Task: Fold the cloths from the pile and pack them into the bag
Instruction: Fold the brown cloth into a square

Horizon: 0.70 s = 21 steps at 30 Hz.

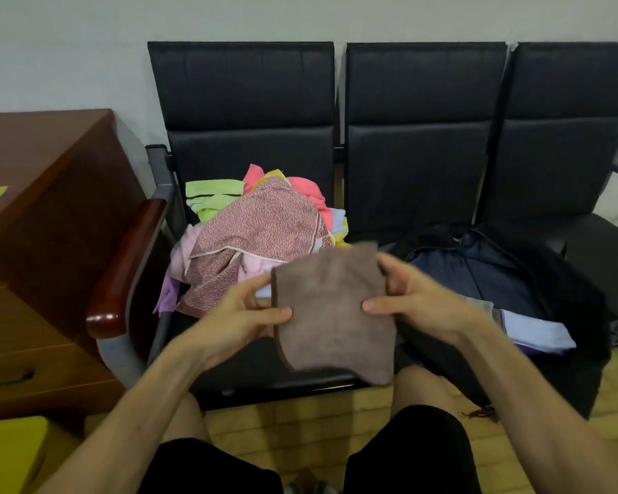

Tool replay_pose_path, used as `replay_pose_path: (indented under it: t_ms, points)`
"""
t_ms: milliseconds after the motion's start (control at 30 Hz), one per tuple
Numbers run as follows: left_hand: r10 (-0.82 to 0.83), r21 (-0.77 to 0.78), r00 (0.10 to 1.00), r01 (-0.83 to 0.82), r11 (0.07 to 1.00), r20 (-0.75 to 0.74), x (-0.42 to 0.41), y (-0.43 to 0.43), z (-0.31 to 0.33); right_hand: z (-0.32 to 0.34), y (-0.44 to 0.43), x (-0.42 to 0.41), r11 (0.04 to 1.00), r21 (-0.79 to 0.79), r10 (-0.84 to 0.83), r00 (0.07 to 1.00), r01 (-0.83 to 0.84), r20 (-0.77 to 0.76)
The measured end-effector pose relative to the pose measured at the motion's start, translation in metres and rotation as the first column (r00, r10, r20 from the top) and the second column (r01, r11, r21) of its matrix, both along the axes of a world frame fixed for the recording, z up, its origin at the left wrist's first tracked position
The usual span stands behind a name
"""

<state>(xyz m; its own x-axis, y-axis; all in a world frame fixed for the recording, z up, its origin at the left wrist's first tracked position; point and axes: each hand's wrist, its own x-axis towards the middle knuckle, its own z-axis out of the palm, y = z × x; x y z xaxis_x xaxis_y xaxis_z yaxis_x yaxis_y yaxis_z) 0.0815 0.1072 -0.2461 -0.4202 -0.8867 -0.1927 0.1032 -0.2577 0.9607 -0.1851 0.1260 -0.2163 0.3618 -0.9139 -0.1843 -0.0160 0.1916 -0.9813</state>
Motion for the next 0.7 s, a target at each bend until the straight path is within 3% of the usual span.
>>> replay_pose_path:
  t_ms: [133, 233, 600, 700]
  points:
    - [0.115, -0.451, 0.992, -0.083, 0.889, 0.043, 0.004, -0.003, 0.054, 0.052, -0.002, -0.004, 0.942, -0.332, -0.050, 0.998, 0.039, -0.025]
    - [0.185, -0.648, 0.973, -0.051, 0.760, 0.139, 0.006, -0.010, 0.058, 0.049, -0.010, -0.003, 0.907, -0.406, -0.131, 0.991, 0.110, -0.024]
    - [0.179, -0.565, 0.980, -0.100, 0.819, 0.087, 0.004, -0.005, 0.063, 0.034, -0.004, 0.003, 0.929, -0.291, -0.201, 0.972, 0.228, 0.122]
    - [0.180, -0.504, 0.982, -0.131, 0.853, 0.051, 0.000, -0.001, 0.063, 0.028, -0.001, 0.005, 0.946, -0.244, -0.194, 0.976, 0.213, 0.100]
